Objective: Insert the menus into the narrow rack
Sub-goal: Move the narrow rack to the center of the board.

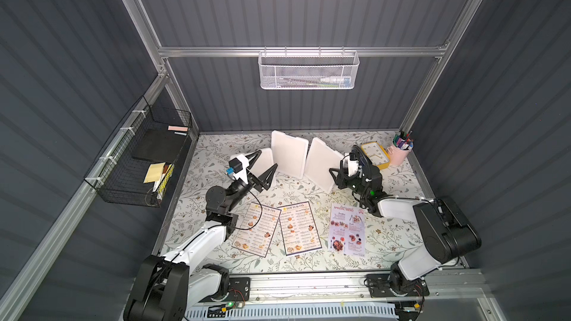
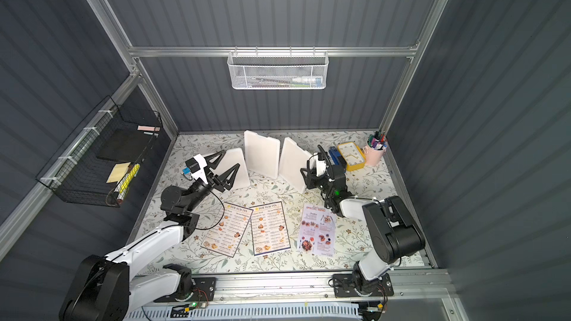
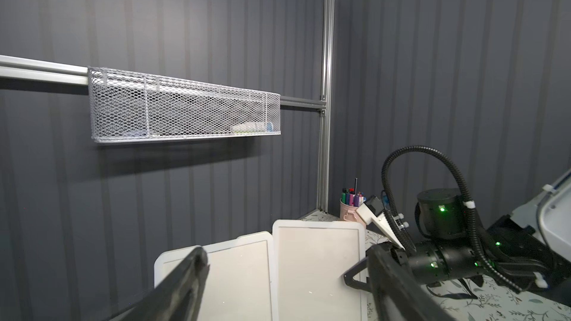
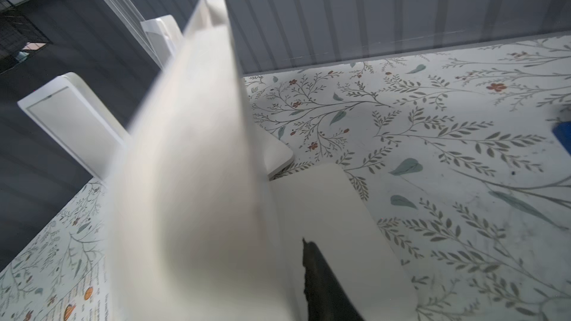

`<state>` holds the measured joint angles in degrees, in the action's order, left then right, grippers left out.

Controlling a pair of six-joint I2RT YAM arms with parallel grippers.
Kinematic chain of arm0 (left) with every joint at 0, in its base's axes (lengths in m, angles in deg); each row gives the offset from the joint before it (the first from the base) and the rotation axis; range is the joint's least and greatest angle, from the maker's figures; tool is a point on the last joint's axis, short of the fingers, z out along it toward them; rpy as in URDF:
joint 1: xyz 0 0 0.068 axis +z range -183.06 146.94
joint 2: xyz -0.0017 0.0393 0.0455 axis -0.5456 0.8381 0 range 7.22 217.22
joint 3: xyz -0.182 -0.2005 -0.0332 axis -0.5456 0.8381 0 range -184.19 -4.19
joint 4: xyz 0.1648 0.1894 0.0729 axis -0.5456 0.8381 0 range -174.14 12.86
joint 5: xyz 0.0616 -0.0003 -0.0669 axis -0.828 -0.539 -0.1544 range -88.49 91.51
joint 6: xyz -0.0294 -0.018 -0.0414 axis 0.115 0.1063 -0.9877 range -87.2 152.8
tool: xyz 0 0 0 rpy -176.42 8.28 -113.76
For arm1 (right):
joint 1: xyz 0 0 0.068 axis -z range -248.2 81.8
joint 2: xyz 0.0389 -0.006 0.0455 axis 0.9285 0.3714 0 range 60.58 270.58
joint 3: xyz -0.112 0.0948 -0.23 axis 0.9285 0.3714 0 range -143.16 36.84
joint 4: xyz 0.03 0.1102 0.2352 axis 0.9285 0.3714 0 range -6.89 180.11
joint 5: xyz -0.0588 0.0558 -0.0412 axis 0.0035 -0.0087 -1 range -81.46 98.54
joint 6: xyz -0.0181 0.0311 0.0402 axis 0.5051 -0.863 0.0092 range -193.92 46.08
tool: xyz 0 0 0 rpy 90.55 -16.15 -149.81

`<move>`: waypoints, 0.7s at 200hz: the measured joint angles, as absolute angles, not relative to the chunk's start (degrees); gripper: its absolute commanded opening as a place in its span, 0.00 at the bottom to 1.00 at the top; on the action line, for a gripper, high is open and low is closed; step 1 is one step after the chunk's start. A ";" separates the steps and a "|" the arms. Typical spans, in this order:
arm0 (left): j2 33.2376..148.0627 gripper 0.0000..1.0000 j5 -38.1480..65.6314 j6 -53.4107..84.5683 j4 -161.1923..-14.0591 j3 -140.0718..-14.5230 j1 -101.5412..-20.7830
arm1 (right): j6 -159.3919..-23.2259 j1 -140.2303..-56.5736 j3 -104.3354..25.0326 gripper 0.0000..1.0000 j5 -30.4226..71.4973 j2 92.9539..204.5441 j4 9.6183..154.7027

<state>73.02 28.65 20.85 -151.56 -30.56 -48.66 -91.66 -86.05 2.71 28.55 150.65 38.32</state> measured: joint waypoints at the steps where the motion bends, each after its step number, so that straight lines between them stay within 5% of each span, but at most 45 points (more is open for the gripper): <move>1: 73.02 0.81 28.47 20.85 -151.47 -30.56 -48.72 | -91.64 -86.07 2.78 0.30 28.64 150.51 38.34; 53: 71.69 0.81 13.94 20.83 -143.17 -31.87 -53.79 | -90.77 -87.49 8.50 0.25 32.53 141.27 41.57; 76: 70.44 0.87 8.91 20.35 -140.28 -32.55 -56.42 | -89.76 -88.97 9.44 0.25 32.85 138.21 44.94; 91: 70.35 0.99 6.73 19.08 -138.34 -33.65 -57.60 | -89.21 -89.83 10.01 0.24 33.03 136.55 46.67; 140: 70.35 0.99 3.12 13.36 -134.84 -34.91 -58.10 | -87.81 -90.88 11.85 0.16 32.94 132.57 49.35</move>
<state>70.35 3.12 13.36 -134.84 -34.91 -58.10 -87.81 -90.88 11.85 32.94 132.57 49.35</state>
